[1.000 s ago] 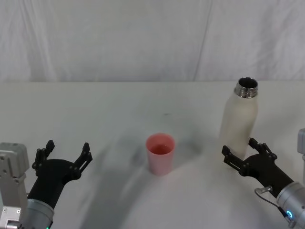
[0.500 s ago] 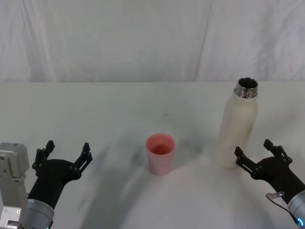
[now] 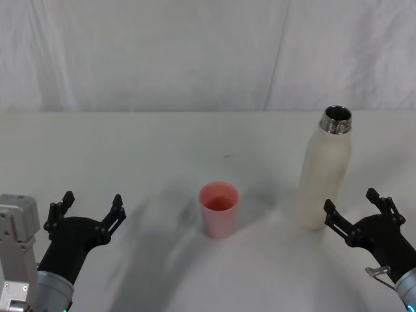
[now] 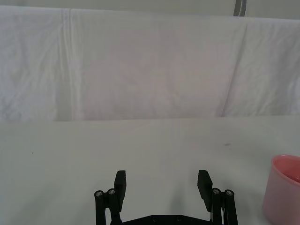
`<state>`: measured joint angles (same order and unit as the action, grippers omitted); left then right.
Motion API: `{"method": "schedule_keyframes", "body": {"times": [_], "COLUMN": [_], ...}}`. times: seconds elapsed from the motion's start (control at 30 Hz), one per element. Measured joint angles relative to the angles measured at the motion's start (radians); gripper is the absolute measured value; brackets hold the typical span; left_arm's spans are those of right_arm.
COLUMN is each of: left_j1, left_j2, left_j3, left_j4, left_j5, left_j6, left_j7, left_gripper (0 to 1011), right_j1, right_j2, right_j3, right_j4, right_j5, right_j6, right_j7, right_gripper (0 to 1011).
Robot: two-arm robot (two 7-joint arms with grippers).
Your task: Grasp the thermos with one hand and pour water into the cup lid.
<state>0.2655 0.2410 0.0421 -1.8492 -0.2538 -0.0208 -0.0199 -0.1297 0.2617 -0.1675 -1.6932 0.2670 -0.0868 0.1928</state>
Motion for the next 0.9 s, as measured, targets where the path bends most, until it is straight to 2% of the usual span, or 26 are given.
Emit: {"method": "schedule_keyframes", "body": {"times": [0.37, 0.9], "left_j1": [0.000, 0.000], "left_j2": [0.000, 0.000], "left_j3": [0.000, 0.000], "left_j4": [0.000, 0.000], "left_j5": [0.000, 0.000], "left_j6": [0.000, 0.000], "left_j7": [0.000, 0.000], "left_gripper": [1001, 1001], "right_j1": [-0.014, -0.022], "right_j2": [-0.020, -0.039], "right_j3": [-0.009, -0.008], "right_j4": [-0.017, -0.041], "right_j5": [-0.054, -0.077], "right_j6": [-0.011, 0.001], "right_j7": [0.000, 0.007], "right_gripper": [1000, 1000]}}
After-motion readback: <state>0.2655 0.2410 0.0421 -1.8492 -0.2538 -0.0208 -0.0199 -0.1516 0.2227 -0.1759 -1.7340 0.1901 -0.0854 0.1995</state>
